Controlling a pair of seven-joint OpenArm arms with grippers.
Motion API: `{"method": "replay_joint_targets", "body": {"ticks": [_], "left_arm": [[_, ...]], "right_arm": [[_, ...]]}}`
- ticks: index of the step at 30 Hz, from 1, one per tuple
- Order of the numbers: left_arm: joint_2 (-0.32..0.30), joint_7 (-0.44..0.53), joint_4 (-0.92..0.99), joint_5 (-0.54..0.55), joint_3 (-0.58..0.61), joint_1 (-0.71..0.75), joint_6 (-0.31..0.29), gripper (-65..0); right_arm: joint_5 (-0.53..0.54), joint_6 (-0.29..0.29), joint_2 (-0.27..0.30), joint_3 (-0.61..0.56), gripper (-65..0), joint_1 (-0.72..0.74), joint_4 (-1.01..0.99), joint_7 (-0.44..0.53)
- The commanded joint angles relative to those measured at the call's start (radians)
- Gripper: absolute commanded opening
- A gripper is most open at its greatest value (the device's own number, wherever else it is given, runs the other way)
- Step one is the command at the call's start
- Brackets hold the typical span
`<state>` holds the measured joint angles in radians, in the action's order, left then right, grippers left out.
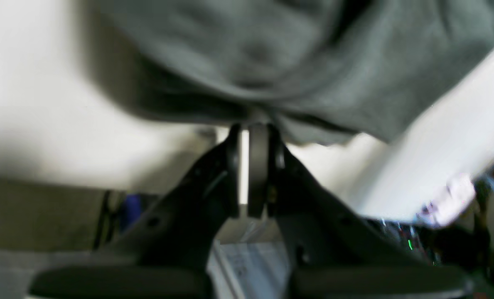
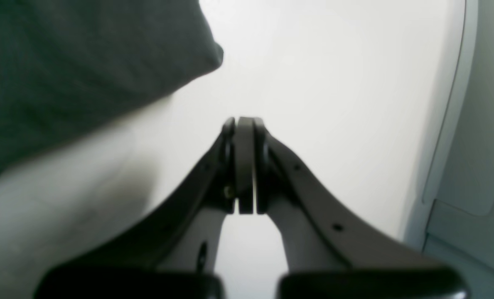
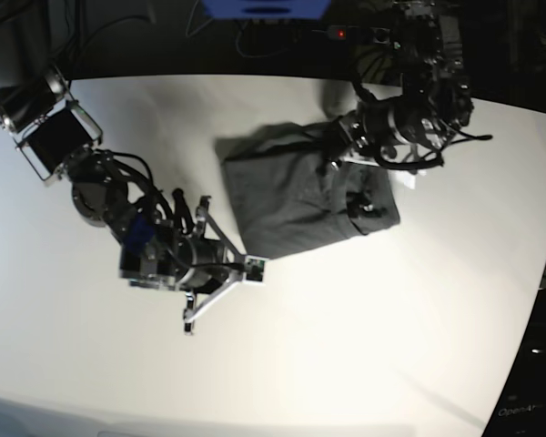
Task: Fold the T-shirt properly
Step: 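Lift the left gripper off the bundle and move it aside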
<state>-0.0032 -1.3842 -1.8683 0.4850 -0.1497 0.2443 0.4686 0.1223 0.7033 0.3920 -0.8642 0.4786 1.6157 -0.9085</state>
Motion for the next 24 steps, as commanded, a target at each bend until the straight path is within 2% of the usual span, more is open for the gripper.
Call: {"method": "replay_joint_targets", "body": {"ticks": [1,6,11,18,24], "left_arm": [[-0.004,-0.012,-0.023,0.008,-0.004,-0.003,-0.001,-62.3],[-0.028,-0.012,-0.024,-0.047,-0.001,-0.003,-0.001,-62.3],[-0.042,-0.012,-0.017,-0.075,0.080,-0.010,-0.001,-62.2],[-0.039,-0.012,0.069,-0.256,0.224,-0.044,-0.003,-62.2],[-0.037,-0.012,0.121,-0.271,0.243,-0.053,-0.003,-62.2]], "right_arm": [[0.001,-0.005,0.000,0.013,-64.9,0.029,0.013,0.009],[0.004,-0.005,-0.003,0.043,-64.9,0.029,0.013,0.009],[0.006,-0.005,-0.003,0.053,-64.9,0.027,0.015,0.007],[0.001,-0.005,-0.001,0.053,-64.9,0.016,0.016,0.007],[0.001,-0.005,0.003,0.053,-64.9,0.015,0.016,0.007]]}}
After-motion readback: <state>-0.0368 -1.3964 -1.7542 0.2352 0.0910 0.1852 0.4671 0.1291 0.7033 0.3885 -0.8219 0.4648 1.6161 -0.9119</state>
